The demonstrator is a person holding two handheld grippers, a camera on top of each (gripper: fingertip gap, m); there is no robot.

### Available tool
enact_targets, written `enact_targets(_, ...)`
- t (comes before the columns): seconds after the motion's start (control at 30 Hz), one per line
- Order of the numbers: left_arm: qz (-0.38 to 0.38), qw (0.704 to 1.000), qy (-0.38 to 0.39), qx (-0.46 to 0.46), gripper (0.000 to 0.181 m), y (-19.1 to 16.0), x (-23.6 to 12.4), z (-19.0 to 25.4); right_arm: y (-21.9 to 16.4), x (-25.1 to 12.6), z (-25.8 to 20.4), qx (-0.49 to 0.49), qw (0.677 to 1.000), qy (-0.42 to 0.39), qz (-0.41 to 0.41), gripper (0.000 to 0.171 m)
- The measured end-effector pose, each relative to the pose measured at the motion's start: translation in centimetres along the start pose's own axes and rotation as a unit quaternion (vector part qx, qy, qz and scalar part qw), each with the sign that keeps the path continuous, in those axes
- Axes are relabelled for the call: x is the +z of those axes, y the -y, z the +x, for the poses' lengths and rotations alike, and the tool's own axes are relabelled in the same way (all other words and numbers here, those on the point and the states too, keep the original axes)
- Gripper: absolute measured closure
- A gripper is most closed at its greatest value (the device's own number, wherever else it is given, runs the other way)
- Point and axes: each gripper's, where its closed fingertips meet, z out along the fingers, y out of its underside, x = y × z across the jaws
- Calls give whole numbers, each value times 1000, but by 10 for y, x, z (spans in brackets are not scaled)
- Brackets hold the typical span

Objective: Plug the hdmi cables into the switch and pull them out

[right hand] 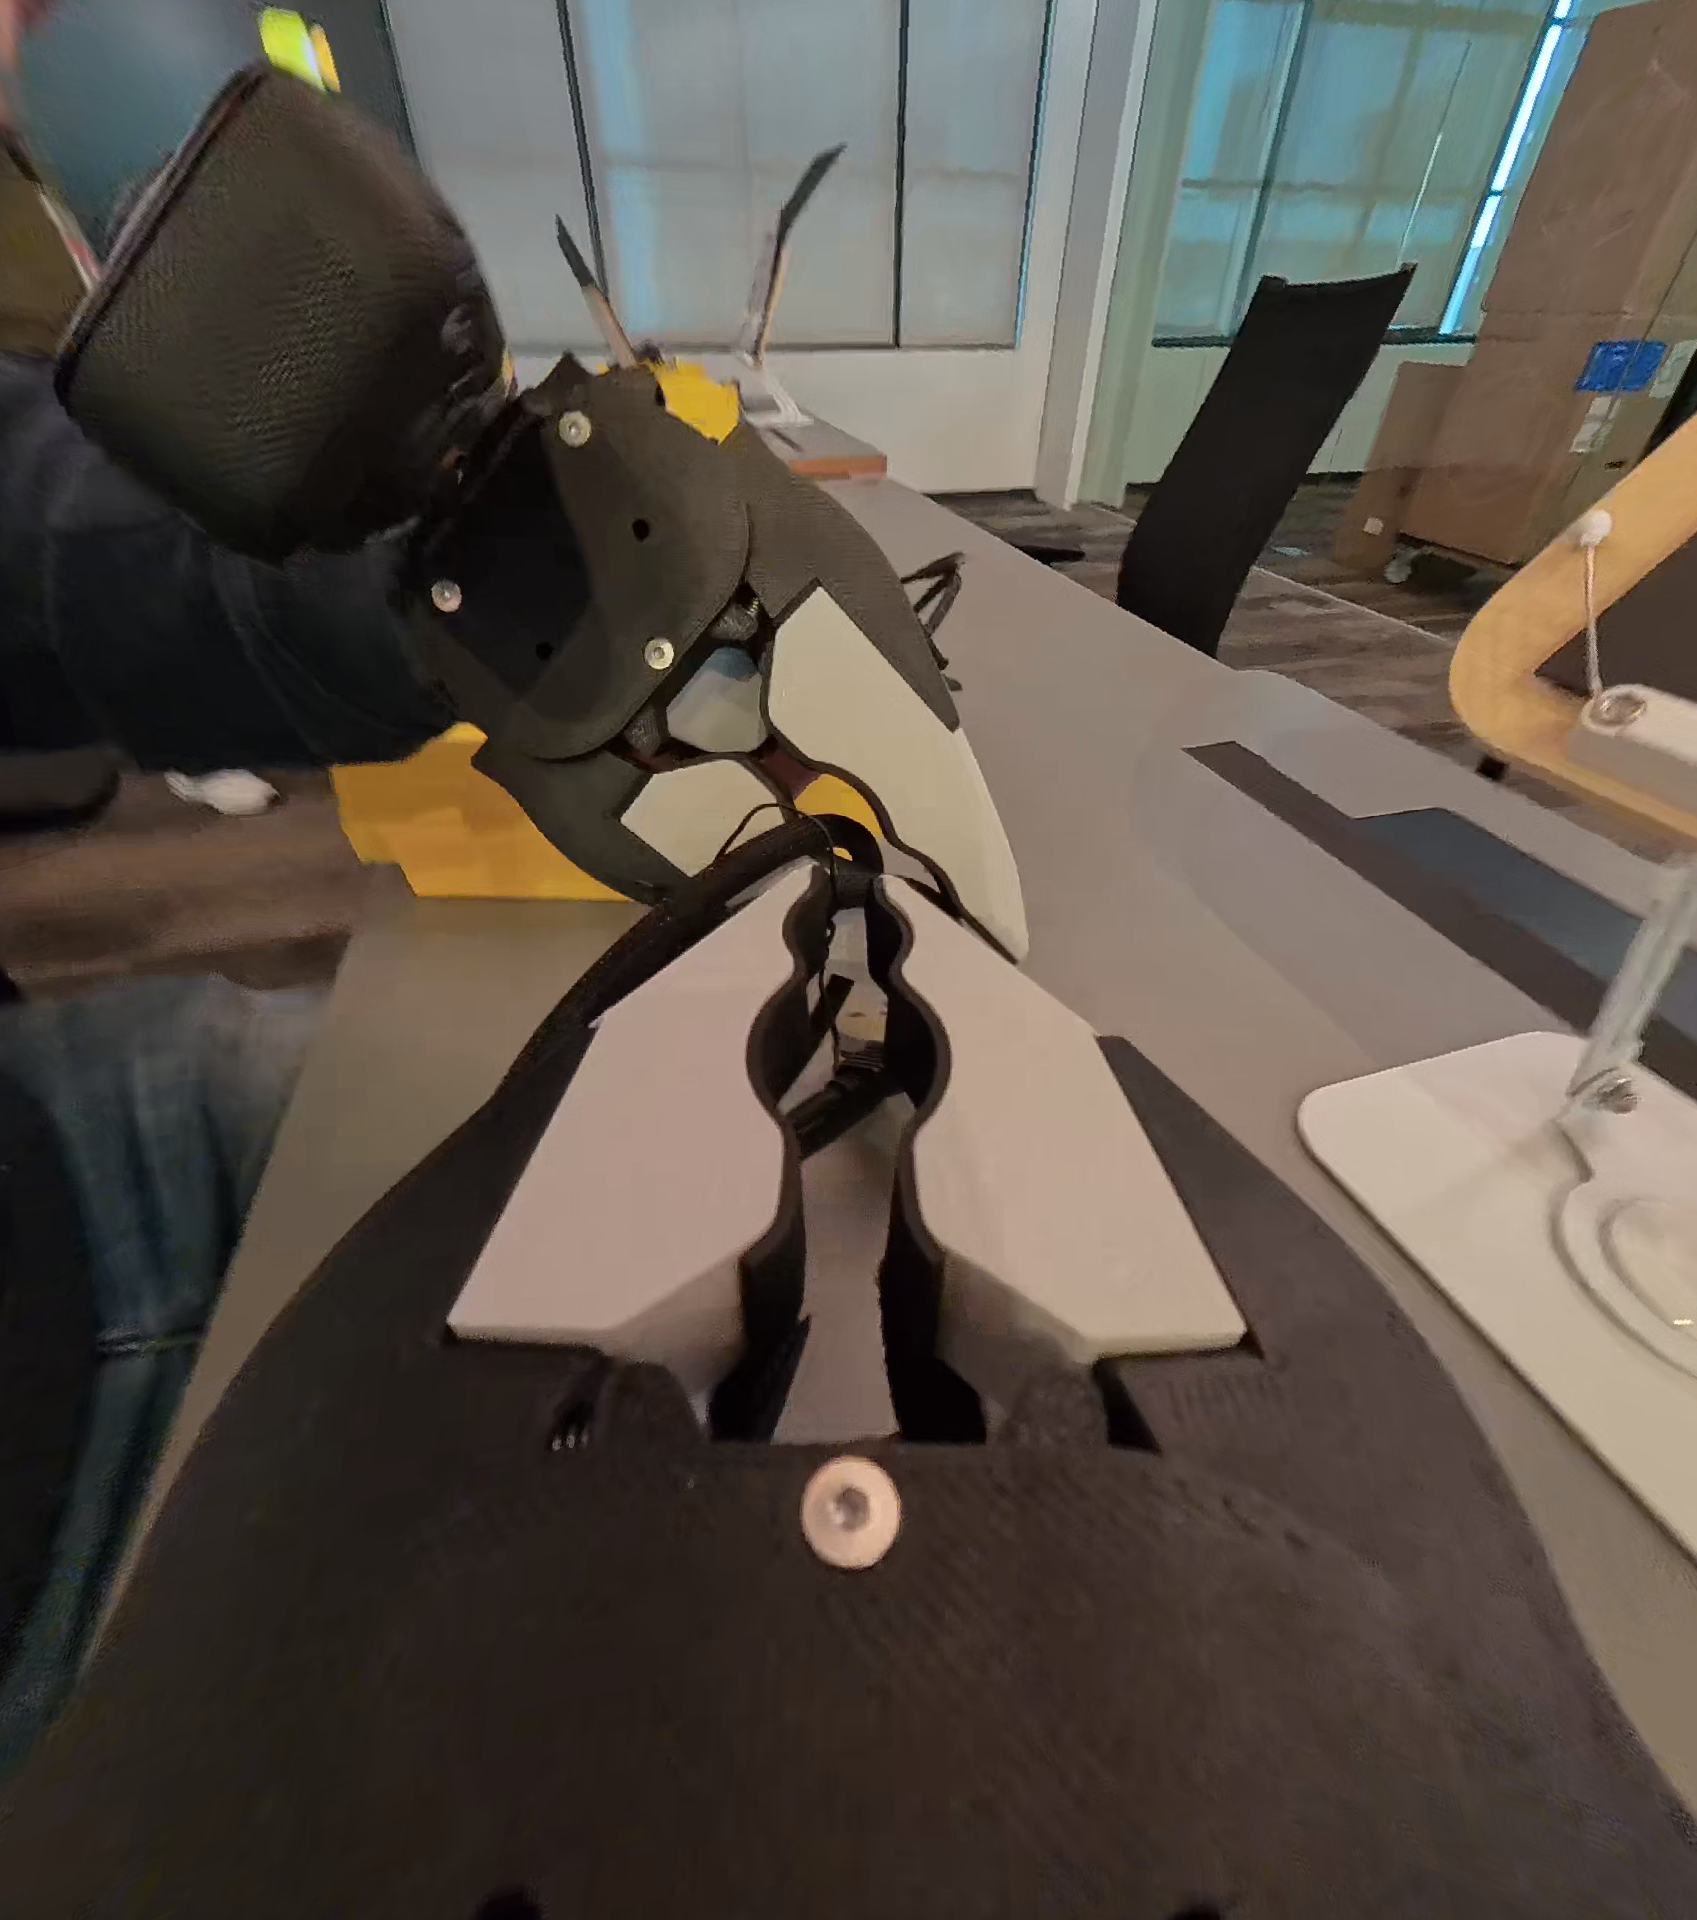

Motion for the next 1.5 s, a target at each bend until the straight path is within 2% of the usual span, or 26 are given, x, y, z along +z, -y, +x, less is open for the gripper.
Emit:
enact_targets(0.4, 25, 999, 19, -1, 176, 12, -4, -8, -4, -3, -5, 43, 999, 32, 1, 158)
enact_targets(0.53, 31, 999, 21, 6, 176, 15, -3, -6, -6, -5, -2, 36, 998, 22, -48, 159)
enact_targets(0.7, 33, 999, 23, 11, 176, 19, 1, -3, -9, -10, 2, -8, 988, -17, -151, 163)
enact_targets(0.87, 39, 999, 22, -5, 176, 23, 4, -1, -9, -16, 6, -85, 960, -74, -255, 165)
enact_targets(1.07, 53, 998, 24, -21, 176, 27, 6, 1, -9, -21, 9, -139, 924, -84, -346, 162)
enact_targets(1.2, 62, 997, 30, -28, 176, 28, 7, 0, -4, -23, 8, -137, 921, -74, -357, 162)
enact_targets(1.33, 69, 997, 31, -31, 177, 30, 9, 3, 1, -20, 2, -128, 928, -50, -346, 171)
enact_targets(1.5, 72, 996, 33, -29, 177, 33, 10, 5, -5, -18, -1, -115, 928, -34, -353, 170)
